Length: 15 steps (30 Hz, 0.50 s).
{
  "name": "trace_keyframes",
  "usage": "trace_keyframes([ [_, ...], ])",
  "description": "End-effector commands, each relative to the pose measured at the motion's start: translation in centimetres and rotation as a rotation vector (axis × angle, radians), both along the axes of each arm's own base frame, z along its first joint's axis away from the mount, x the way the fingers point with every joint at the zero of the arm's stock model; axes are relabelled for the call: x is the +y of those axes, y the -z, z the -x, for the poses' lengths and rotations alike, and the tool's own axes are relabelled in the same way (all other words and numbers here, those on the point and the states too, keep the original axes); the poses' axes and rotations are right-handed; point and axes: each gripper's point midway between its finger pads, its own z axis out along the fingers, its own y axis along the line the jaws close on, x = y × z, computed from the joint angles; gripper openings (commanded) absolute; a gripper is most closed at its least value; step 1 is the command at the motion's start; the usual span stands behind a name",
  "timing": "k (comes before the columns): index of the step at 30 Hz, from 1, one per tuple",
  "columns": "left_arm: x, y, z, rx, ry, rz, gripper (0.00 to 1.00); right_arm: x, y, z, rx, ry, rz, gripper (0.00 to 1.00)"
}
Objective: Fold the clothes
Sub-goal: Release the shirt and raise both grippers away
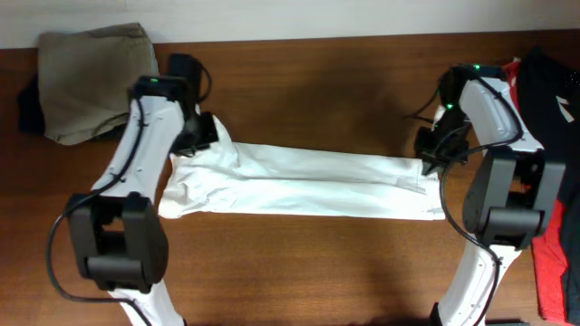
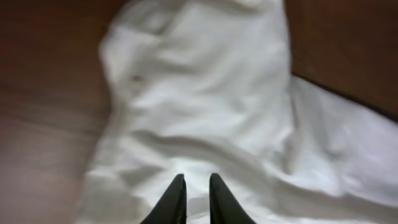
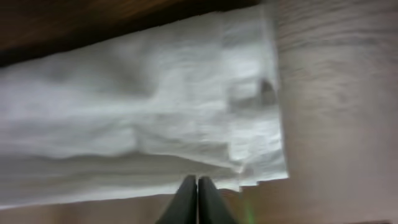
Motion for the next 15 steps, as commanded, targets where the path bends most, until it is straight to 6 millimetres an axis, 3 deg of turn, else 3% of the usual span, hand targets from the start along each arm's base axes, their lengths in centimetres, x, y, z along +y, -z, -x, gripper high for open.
trace_keyframes([
  [1, -2.3, 5.9, 1.8, 0.146, 0.077, 0.066, 0.11, 2.7, -0.5, -0.3, -0.030, -0.089, -0.015, 0.04],
  [4, -1.6, 8.3, 2.3, 0.210, 0.061, 0.054, 0.07, 3.3, 0.7, -0.1, -0.027, -0.070, -0.007, 0.04],
  [8, 0.3, 10.4, 2.7, 0.262, 0.020, 0.035, 0.05, 2.7, 4.0, 1.3, -0.006, -0.052, -0.007, 0.04],
  [13, 3.4, 11.1, 2.6, 0.275, -0.054, 0.020, 0.06, 1.3, 6.5, 2.4, -0.001, -0.010, 0.007, 0.04],
  [15, 6.4, 11.0, 2.9, 0.277, -0.146, -0.069, 0.08, 0.5, 6.6, 2.3, -0.007, -0.016, 0.055, 0.04],
])
